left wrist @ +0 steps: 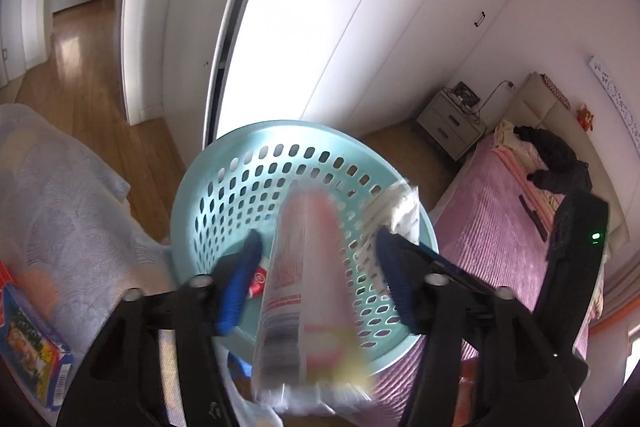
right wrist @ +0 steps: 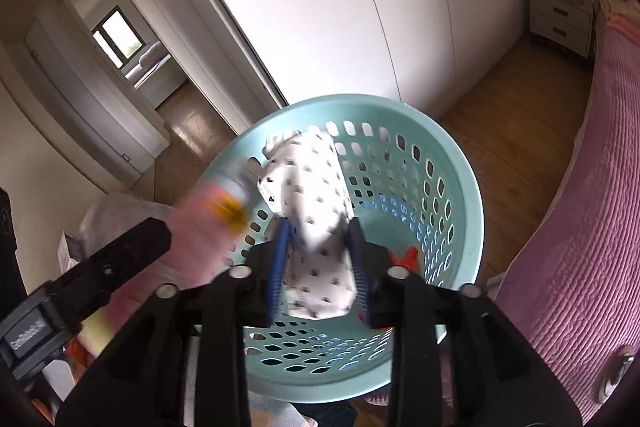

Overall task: Collect trash
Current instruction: 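Carry both items over the teal basket and open both tools to drop them, then grasp the green sponge packet with the left tool while the right tool grasps the orange cup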

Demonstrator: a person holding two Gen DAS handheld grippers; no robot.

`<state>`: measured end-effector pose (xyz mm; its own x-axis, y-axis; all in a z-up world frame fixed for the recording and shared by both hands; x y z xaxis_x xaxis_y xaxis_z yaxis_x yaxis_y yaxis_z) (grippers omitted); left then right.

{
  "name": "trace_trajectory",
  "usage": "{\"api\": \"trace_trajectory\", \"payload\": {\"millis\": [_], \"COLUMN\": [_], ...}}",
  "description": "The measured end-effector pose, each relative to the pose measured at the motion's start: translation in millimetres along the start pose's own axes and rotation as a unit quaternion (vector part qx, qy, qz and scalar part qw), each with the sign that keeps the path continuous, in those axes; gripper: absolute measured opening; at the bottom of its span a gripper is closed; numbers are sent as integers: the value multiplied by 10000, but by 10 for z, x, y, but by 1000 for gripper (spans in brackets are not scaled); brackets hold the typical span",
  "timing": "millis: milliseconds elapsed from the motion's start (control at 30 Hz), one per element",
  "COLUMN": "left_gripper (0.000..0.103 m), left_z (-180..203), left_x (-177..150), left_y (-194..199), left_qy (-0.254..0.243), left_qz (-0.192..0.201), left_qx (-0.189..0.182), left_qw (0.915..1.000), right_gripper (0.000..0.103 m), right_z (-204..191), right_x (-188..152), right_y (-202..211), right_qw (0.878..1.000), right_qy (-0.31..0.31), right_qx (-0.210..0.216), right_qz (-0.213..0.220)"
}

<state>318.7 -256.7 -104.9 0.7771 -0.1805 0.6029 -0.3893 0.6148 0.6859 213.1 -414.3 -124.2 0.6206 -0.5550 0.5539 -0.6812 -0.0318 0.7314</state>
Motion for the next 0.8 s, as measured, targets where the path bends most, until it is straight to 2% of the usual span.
{"api": "trace_trajectory", "payload": {"millis": [33, 367, 633, 800], "left_gripper": [65, 65, 65, 65], "left_z": [-2, -40, 19, -52], "left_x": [-1, -134, -261, -425], "left_y": [15, 503, 1103, 1600], "left_qy": [2, -80, -167, -155], "left_qz": [55, 455, 907, 1284], "left_qx": [6, 13, -5, 139], "left_qw": [10000, 9989, 9957, 9915], "right_gripper": [45, 46, 46, 46], "right_z": [19, 18, -333, -630], "right_x": [-3, -73, -179, -273], "right_y": [7, 292, 589, 773], "right_qw": [10000, 9996, 9974, 9940], "right_qy": [-23, 157, 488, 769], "right_qx": [-26, 58, 286, 523], "right_qz": [32, 241, 452, 575]}}
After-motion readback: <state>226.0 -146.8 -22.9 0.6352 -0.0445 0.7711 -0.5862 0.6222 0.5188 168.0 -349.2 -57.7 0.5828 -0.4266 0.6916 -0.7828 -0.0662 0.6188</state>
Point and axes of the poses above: each gripper's, at about its wrist camera, not at the fingertips, and y roughly against the way its jaws point, z to its right, x to its top, the point moved 2 cm from there along -y, roughly the way its jaws point, and after that the axes turned 1 degree about y, right-handed, at the moved point
